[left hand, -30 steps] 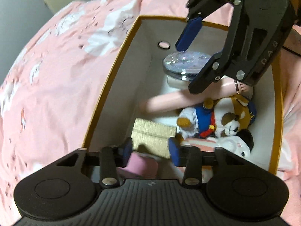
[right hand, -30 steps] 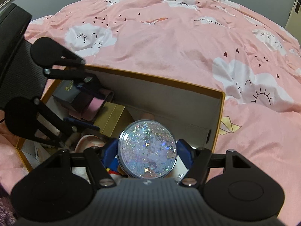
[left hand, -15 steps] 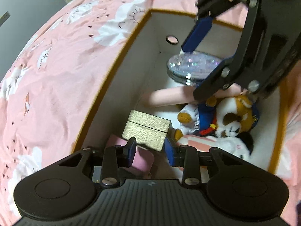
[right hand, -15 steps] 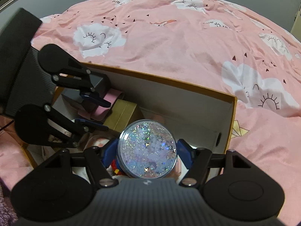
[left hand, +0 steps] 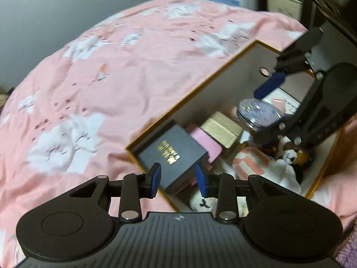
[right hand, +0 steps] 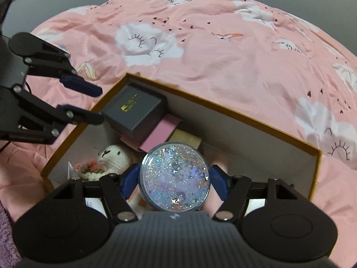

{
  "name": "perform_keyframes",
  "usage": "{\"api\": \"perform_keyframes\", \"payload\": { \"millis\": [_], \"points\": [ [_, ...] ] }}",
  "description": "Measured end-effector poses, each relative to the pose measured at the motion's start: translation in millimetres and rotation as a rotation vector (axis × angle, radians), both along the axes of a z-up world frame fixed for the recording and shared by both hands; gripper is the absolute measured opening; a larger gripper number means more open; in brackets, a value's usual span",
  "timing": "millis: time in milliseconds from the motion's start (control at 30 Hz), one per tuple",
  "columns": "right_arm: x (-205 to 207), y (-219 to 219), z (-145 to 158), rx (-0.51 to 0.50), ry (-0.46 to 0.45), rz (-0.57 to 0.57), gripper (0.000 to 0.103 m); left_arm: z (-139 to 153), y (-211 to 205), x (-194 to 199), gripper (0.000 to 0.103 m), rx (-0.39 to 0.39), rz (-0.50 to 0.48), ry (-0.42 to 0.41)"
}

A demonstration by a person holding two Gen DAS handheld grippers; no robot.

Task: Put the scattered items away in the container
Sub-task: 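Lower the glittery mirror into the box and open the right gripper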

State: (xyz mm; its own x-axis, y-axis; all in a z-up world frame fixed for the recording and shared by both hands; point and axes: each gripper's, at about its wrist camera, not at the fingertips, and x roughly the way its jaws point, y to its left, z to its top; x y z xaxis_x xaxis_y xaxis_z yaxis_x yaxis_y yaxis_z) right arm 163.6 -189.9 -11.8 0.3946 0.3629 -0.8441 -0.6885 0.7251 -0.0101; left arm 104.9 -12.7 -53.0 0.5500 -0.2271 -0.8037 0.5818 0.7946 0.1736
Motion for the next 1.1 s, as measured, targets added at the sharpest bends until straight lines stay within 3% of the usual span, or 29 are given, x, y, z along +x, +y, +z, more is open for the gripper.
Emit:
{"api": "perform_keyframes", "payload": {
  "millis": [367, 533, 767, 867, 1100],
  "points": [
    [-26, 40, -14, 0.026, 0.054, 0.045, 0.071, -1, 24, -27, 0.040, -0.034, 0.127, -0.023],
    [-26, 63, -24, -0.033, 0.008, 0.084, 0.071, -2, 33, -30, 0.040, -0.044, 0.163, -0.017],
    [-17, 79, -41, -0.051, 0.053, 0.112, 0.070, -6, 39, -30, 0.040, -0.056, 0.196, 0.003],
    [-14, 80, -45, -0.035, 0.081, 0.108, 0.060, -8, 40, -29, 0.040, -0.061, 0.199, 0.009],
    [-16, 84, -46, -0.045, 0.077, 0.100, 0.059, -10, 42, -30, 0.040, -0.067, 0.200, 0.014]
  ]
}}
